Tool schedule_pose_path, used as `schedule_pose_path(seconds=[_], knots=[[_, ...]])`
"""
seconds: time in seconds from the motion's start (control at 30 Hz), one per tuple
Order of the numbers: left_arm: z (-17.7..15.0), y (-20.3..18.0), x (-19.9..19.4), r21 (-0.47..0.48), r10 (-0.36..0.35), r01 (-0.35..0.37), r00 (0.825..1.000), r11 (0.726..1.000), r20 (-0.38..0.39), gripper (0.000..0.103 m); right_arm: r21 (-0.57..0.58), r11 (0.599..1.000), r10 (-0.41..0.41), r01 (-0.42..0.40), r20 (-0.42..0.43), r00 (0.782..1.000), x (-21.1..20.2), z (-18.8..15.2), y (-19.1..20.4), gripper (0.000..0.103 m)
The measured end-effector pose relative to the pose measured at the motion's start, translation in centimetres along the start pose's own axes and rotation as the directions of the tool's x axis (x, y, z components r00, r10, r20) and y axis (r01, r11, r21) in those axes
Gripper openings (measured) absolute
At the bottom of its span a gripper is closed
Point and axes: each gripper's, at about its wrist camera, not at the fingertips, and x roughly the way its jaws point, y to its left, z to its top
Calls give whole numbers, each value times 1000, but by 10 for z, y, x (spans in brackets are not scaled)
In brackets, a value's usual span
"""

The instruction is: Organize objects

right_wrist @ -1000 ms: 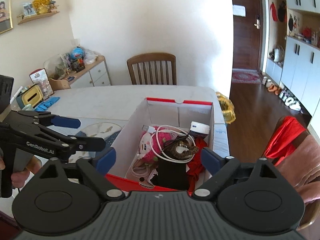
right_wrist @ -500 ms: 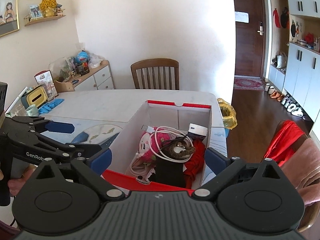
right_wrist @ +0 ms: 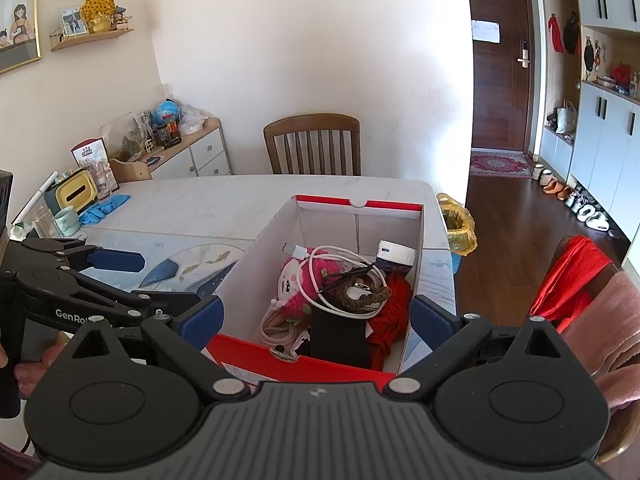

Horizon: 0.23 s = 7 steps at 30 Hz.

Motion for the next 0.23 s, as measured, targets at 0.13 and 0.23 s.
schedule_pose_path(seconds=[0.13, 0.23], knots=[[0, -1, 1, -3, 1, -1, 1000, 1000, 4, 103, -1, 1000, -3, 3, -3, 1000, 0, 0, -1, 100], [0, 0, 0, -11, -10, 10, 1000, 1000, 11, 103, 1, 1000, 0, 0, -5, 1000, 1, 0, -2, 100]])
